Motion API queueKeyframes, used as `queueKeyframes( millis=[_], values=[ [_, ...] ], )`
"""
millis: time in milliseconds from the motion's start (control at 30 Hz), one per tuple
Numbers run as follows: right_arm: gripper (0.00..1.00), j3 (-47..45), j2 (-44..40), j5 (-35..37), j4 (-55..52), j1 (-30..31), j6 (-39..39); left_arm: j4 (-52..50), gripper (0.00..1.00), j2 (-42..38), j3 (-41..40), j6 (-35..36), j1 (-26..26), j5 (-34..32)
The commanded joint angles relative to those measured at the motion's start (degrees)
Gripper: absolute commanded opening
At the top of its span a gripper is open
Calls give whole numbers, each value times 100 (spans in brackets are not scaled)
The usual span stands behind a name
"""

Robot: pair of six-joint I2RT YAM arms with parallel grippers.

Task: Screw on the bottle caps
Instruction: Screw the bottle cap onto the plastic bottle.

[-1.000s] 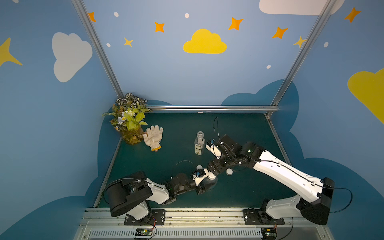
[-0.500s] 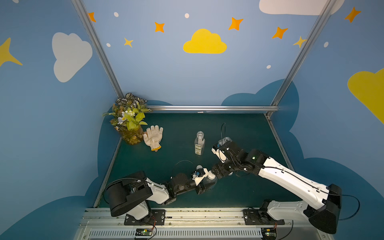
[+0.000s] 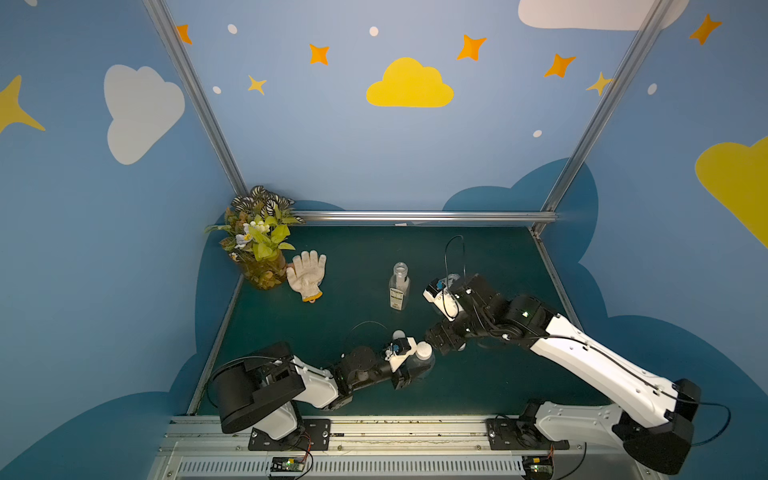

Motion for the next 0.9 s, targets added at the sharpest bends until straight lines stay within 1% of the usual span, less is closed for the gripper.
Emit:
queueKeyframes(
  millis=[0, 100, 233, 300, 433, 667, 867],
  values=[
    [91, -379, -309, -445, 210, -26, -682, -80, 30, 34, -71, 120, -9, 41],
    [90, -886, -540, -830, 725, -26, -932, -89, 27, 39, -75, 129, -4, 80],
    [85, -1605, -835, -1380, 1684, -26, -1155, -63, 25, 69, -71, 120, -6, 128],
    [85, -1922, -985, -1609, 2130, -26, -1356, -49, 24, 82, -71, 107, -3, 153],
    [84, -2418, -1262, -1716, 2811, -9, -1576, -27, 23, 121, -62, 96, -7, 173],
    [81, -2649, -1344, -1530, 3031, 5, -1809, -27, 23, 134, -53, 97, -6, 182],
    [77, -2558, -1103, -1747, 2923, 42, -2063, -33, 24, 144, -53, 93, -6, 182]
  ],
)
